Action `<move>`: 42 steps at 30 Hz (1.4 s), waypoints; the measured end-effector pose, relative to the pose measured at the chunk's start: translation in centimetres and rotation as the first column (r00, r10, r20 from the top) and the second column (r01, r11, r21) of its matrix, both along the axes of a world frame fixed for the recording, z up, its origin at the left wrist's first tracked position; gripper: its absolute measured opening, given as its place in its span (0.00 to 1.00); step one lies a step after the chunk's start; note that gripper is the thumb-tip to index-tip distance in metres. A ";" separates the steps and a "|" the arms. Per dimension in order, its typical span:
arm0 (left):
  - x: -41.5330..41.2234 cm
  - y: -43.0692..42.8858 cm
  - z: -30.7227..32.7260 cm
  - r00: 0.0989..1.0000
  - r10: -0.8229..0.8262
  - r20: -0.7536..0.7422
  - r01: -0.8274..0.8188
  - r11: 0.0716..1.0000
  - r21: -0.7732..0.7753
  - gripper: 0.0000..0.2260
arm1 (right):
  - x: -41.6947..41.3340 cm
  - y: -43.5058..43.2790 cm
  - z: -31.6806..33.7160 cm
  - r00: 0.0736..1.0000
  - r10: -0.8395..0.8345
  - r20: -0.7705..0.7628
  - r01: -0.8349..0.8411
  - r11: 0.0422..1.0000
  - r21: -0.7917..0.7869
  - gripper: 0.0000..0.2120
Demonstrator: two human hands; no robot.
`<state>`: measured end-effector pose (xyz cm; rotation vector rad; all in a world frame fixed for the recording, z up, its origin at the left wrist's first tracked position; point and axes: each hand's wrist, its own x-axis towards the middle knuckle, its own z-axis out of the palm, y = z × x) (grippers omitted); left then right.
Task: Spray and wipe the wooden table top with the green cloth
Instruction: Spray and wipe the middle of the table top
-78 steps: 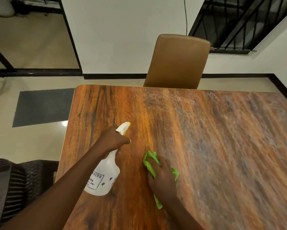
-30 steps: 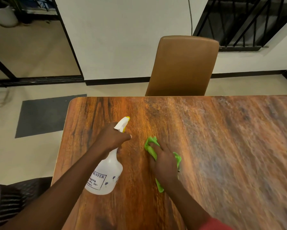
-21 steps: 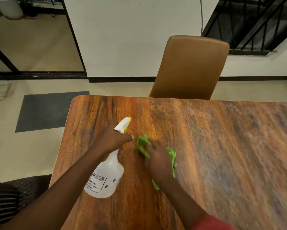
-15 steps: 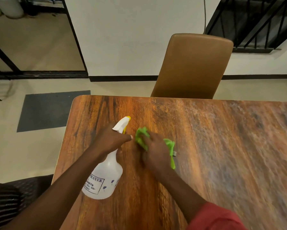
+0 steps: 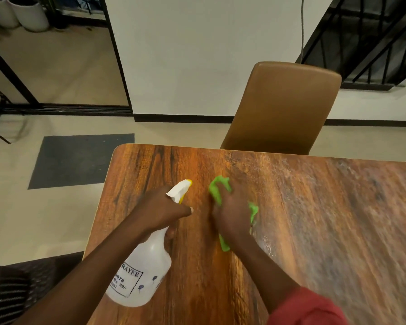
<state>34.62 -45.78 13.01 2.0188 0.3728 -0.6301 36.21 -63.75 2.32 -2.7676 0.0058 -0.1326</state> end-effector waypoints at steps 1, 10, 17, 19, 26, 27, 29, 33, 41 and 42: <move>0.2 0.3 0.0 1.000 0.004 -0.001 -0.004 1.000 -0.005 0.17 | -1.1 0.8 -0.1 0.992 0.125 0.019 -0.125 0.992 -0.001 0.24; 2.4 0.9 -0.3 0.999 -0.004 -0.033 0.003 1.000 -0.029 0.24 | 7.9 -0.5 0.4 0.999 -0.033 -0.028 0.031 0.998 -0.052 0.23; 2.7 0.8 -0.3 0.999 0.001 -0.039 -0.004 0.996 -0.090 0.20 | 2.8 2.2 0.0 0.970 0.233 -0.070 -0.236 0.972 -0.026 0.25; 2.7 0.7 -0.3 0.999 -0.011 -0.033 0.007 0.995 -0.098 0.20 | 4.7 1.3 0.1 0.975 0.212 -0.063 -0.214 0.976 -0.032 0.25; 1.8 1.3 -1.3 0.999 -0.013 -0.042 0.010 0.998 -0.055 0.19 | 12.4 0.0 0.1 0.998 -0.046 0.029 0.049 0.995 -0.092 0.20; 1.7 1.3 -1.4 0.999 -0.008 -0.048 0.005 0.999 -0.053 0.18 | 12.4 1.0 0.2 0.999 -0.021 0.031 0.024 0.995 -0.098 0.21; 1.6 1.2 -1.5 0.999 0.013 -0.053 -0.016 0.999 -0.050 0.17 | 11.9 3.2 0.2 0.998 0.055 0.032 -0.052 0.995 -0.085 0.21; 1.7 0.8 -1.5 0.999 0.013 -0.048 -0.016 0.998 -0.062 0.18 | 11.9 3.4 0.1 0.988 0.150 0.028 -0.147 0.986 -0.078 0.22; 1.3 0.8 -2.0 0.998 0.033 -0.052 -0.038 0.994 -0.105 0.18 | 12.4 1.1 0.3 0.991 -0.124 0.044 0.128 0.987 -0.093 0.17; 1.3 0.7 -2.0 0.998 0.036 -0.060 -0.042 0.994 -0.103 0.18 | 11.9 2.5 0.3 0.997 -0.069 0.035 0.072 0.994 -0.079 0.18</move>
